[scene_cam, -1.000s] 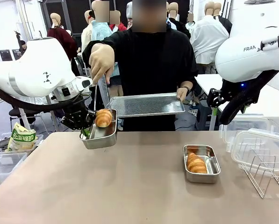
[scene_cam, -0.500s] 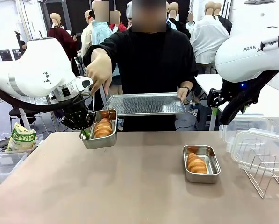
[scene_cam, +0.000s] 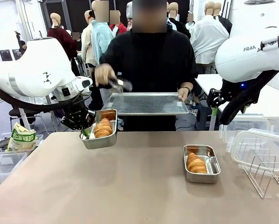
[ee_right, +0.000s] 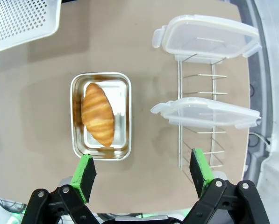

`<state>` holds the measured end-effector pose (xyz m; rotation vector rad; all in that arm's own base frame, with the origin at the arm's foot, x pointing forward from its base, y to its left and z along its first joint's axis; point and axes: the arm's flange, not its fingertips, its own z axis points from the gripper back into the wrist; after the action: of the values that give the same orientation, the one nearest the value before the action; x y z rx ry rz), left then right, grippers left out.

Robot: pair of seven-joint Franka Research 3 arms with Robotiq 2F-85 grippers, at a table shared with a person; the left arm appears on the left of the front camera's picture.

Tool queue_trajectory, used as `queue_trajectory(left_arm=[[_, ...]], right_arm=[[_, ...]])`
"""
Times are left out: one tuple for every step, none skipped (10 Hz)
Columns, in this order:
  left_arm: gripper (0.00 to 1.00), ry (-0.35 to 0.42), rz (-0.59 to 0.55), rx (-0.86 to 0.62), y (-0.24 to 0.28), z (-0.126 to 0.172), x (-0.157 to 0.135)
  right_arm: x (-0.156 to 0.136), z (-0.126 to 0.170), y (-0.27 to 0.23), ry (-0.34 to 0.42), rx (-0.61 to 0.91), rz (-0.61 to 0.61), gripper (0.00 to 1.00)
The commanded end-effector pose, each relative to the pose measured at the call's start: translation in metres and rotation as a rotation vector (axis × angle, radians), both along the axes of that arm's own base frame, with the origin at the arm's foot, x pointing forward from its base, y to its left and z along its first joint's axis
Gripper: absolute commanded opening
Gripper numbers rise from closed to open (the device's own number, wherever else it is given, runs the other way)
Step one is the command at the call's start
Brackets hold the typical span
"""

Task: Place the bread in airtight containers.
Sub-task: Once an object is inside an Airtight Container , place the container in the center of the table.

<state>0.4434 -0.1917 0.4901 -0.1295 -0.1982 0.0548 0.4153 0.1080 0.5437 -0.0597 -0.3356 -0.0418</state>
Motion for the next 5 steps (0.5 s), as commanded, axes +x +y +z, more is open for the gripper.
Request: queue_trajectory(left_arm=[[0.00,-0.017,-0.004,0.007,0.0001,0.0033,0.0006],[0.00,-0.017,-0.004,0.007,0.0001,0.0033,0.0006],[0.00,-0.017,-0.004,0.007,0.0001,0.0033,0.0006],[0.00,-0.017,-0.004,0.007,0.0001,0.0033,0.0006],[0.00,-0.017,-0.004,0.007,0.0001,0.0033,0.0006]], right_arm=[[-0.0020,-0.0032,-0.0002,-0.002,0.001,-0.004,1.00],[-0.0020,-0.0032,-0.0002,-0.002,0.001,-0.004,1.00],[-0.0020,-0.0032,-0.0002,-0.002,0.001,-0.004,1.00],[-0.0020,-0.0032,-0.0002,-0.002,0.001,-0.004,1.00],[-0.0020,-0.0032,-0.0002,-0.002,0.001,-0.004,1.00]])
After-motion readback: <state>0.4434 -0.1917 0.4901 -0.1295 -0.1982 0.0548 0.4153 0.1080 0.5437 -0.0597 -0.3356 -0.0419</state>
